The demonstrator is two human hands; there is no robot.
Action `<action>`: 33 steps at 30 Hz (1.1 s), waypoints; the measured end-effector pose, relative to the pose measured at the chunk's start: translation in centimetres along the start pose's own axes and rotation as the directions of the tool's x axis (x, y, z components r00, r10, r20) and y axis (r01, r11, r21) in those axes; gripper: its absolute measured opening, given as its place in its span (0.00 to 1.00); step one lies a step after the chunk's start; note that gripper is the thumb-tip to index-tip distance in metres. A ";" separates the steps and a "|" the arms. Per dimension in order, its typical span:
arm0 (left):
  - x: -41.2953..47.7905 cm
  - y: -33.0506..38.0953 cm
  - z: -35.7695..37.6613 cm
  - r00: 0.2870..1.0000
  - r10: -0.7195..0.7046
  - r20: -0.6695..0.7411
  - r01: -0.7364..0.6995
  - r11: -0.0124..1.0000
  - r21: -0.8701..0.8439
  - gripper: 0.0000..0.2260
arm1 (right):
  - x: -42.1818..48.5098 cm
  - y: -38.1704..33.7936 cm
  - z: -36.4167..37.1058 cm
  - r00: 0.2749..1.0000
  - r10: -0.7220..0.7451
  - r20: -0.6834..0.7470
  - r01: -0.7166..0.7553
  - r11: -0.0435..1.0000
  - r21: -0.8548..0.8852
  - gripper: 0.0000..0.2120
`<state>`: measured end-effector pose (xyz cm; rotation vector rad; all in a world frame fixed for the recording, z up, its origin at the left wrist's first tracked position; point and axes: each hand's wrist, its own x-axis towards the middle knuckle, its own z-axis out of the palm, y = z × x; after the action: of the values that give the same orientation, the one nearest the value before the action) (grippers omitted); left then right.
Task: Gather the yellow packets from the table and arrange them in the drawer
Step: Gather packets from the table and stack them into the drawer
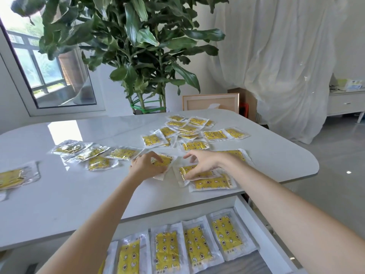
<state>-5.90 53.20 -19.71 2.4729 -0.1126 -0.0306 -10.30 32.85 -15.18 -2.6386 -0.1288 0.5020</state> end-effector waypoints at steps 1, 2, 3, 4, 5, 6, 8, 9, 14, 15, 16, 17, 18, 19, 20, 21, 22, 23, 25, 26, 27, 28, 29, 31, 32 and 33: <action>0.1 0.0 -0.1 1.000 -0.024 0.008 0.024 1.000 -0.013 0.17 | 0.3 -0.1 -0.4 1.000 0.008 -0.002 -0.008 1.000 -0.025 0.42; 0.2 0.0 -0.1 0.999 -0.050 0.018 0.050 0.998 -0.023 0.22 | 0.5 -0.2 -0.7 1.000 0.019 0.003 -0.019 0.998 -0.057 0.43; 0.3 0.0 -0.2 0.998 -0.061 0.026 0.062 0.998 -0.028 0.27 | 0.6 -0.3 -0.9 0.999 0.035 0.012 -0.034 0.995 -0.093 0.44; 0.3 0.0 -0.3 0.997 -0.072 0.037 0.073 0.997 -0.036 0.31 | 0.8 -0.3 -1.1 0.999 0.049 0.022 -0.046 0.991 -0.124 0.44; 0.4 0.1 -0.3 0.996 -0.081 0.038 0.083 0.995 -0.053 0.35 | 0.9 -0.3 -1.2 0.998 0.060 0.027 -0.055 0.988 -0.145 0.43; 0.5 0.0 -0.4 0.994 -0.100 0.038 0.103 0.991 -0.082 0.38 | 1.1 -0.4 -1.3 0.997 0.070 0.028 -0.065 0.985 -0.159 0.43; 0.8 -0.2 -0.4 0.991 -0.128 0.032 0.132 0.980 -0.151 0.42 | 1.3 -0.6 -1.5 0.995 0.098 0.028 -0.091 0.978 -0.187 0.44; 1.0 -0.4 -0.4 0.991 -0.132 0.028 0.135 0.974 -0.180 0.43 | 1.4 -0.7 -1.6 0.993 0.110 0.032 -0.102 0.973 -0.208 0.45; 0.3 -1.0 -0.6 0.988 -0.150 0.019 0.150 0.956 -0.251 0.47 | 2.0 -0.3 -1.6 0.993 0.114 0.021 -0.107 0.973 -0.206 0.32; 0.0 -1.1 -0.6 0.989 -0.146 0.016 0.145 0.956 -0.255 0.49 | 2.0 -0.2 -1.6 0.995 0.100 0.005 -0.097 0.976 -0.193 0.28; -0.3 -1.1 -0.7 0.989 -0.144 0.016 0.143 0.956 -0.257 0.49 | 1.9 -0.1 -1.8 0.997 0.082 -0.014 -0.083 0.979 -0.186 0.26; -0.4 -1.2 -0.7 0.991 -0.137 0.011 0.135 0.953 -0.271 0.48 | 1.5 -0.2 -2.1 0.998 0.056 -0.030 -0.061 0.981 -0.184 0.25; -0.7 -1.1 -0.7 0.991 -0.134 0.004 0.129 0.944 -0.303 0.45 | 1.1 -0.3 -2.4 0.999 0.027 -0.045 -0.035 0.982 -0.187 0.26; -0.9 -1.2 -0.7 0.991 -0.130 -0.007 0.120 0.930 -0.346 0.41 | 0.5 -0.4 -2.9 0.998 -0.002 -0.056 -0.009 0.982 -0.191 0.26; -1.2 -1.1 -0.8 0.991 -0.130 -0.010 0.116 0.912 -0.395 0.37 | -0.2 -0.5 -3.3 0.998 -0.026 -0.064 0.013 0.982 -0.190 0.26; -1.5 -1.0 -0.9 0.992 -0.127 -0.016 0.106 0.890 -0.443 0.35 | -0.9 -0.6 -3.7 0.997 -0.039 -0.068 0.025 0.982 -0.186 0.25; -1.8 -0.9 -1.1 0.992 -0.128 -0.017 0.104 0.864 -0.493 0.33 | -1.6 -0.7 -4.1 0.997 -0.038 -0.069 0.026 0.984 -0.176 0.22; -2.2 -0.7 -1.2 0.992 -0.128 -0.013 0.101 0.837 -0.537 0.32 | -2.3 -0.7 -4.5 0.998 -0.028 -0.063 0.018 0.987 -0.159 0.19; -3.0 -0.3 -1.5 0.992 -0.129 0.007 0.106 0.784 -0.612 0.31 | -3.4 -0.5 -4.6 0.999 -0.005 -0.053 -0.002 0.991 -0.135 0.17; -3.3 -0.1 -1.6 0.992 -0.127 0.021 0.110 0.755 -0.646 0.31 | -3.9 -0.3 -4.4 0.999 0.007 -0.050 -0.014 0.989 -0.146 0.18; -3.7 0.1 -1.7 0.992 -0.124 0.034 0.114 0.727 -0.677 0.30 | -4.2 0.0 -4.1 0.999 0.019 -0.042 -0.025 0.987 -0.159 0.20; -4.1 0.2 -1.9 0.992 -0.116 0.048 0.116 0.702 -0.703 0.30 | -4.4 0.4 -3.6 0.999 0.040 -0.032 -0.045 0.986 -0.160 0.19; -4.5 0.3 -2.0 0.993 -0.103 0.061 0.115 0.680 -0.725 0.29 | -4.6 0.8 -3.1 0.997 0.069 -0.017 -0.071 0.986 -0.153 0.19; -5.3 0.4 -2.3 0.992 -0.060 0.107 0.120 0.651 -0.750 0.29 | -4.7 1.4 -2.1 0.994 0.111 0.008 -0.109 0.986 -0.124 0.23; -5.7 0.5 -2.4 0.992 -0.040 0.121 0.118 0.645 -0.755 0.27 | -4.8 1.5 -1.6 0.993 0.117 0.011 -0.115 0.987 -0.113 0.25; -6.2 0.6 -2.5 0.992 -0.024 0.128 0.113 0.641 -0.759 0.26 | -4.8 1.6 -1.2 0.994 0.113 0.007 -0.111 0.988 -0.104 0.27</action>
<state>-11.97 54.79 -17.43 1.6023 -0.0348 -0.2035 -14.29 30.14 -13.31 -2.7561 -0.0107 0.5642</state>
